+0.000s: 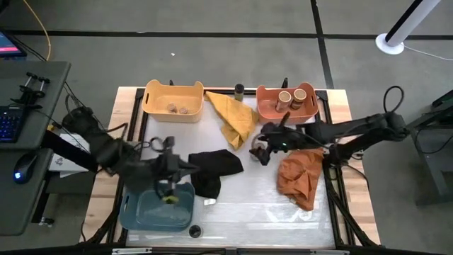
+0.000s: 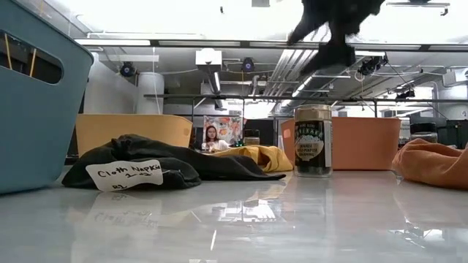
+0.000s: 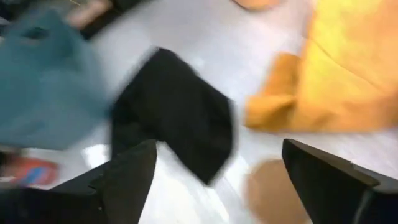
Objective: Sort spices by type
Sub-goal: Put the gold seasoning bottle into the orange bin
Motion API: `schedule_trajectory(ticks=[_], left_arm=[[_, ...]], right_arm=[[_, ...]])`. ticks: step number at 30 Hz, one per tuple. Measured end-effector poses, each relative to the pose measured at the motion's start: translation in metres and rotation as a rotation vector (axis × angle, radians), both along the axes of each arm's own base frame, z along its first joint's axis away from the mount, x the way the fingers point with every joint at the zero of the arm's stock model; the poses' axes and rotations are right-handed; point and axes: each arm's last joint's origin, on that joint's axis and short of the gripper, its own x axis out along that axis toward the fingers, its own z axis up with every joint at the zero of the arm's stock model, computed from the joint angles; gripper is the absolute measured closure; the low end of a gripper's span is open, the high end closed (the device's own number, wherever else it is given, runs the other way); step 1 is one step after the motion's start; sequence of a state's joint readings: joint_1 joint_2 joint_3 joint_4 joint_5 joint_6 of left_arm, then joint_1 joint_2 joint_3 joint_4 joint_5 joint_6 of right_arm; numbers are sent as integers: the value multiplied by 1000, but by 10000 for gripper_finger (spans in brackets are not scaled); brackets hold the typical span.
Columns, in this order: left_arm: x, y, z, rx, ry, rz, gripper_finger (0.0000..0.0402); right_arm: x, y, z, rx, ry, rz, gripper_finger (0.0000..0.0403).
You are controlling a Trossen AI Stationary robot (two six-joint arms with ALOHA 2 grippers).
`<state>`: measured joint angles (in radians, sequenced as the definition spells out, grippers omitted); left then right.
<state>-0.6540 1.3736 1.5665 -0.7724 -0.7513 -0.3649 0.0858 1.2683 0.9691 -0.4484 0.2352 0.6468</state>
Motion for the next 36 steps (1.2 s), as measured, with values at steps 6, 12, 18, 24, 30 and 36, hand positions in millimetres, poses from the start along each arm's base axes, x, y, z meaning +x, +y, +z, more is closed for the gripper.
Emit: schedule_trajectory(ticks=[6, 12, 18, 24, 30, 36], left_arm=[[-17, -27, -9, 19, -11, 5, 401], [-18, -32, -25, -35, -18, 66, 401], [-16, -29, -24, -102, -51, 128, 401], [-9, -20, -23, -145, -80, 202, 401], [3, -3, -23, -227, -119, 321, 401], [17, 15, -21, -239, -152, 395, 401]], right_arm=[[6, -20, -22, 20, 138, -102, 50], [13, -17, -35, 22, 191, -79, 50], [11, -10, -46, -40, 307, -1, 50], [8, -8, -49, -116, 369, 89, 50], [9, -14, -49, -135, 375, 131, 50], [10, -22, -49, -96, 367, 162, 50]])
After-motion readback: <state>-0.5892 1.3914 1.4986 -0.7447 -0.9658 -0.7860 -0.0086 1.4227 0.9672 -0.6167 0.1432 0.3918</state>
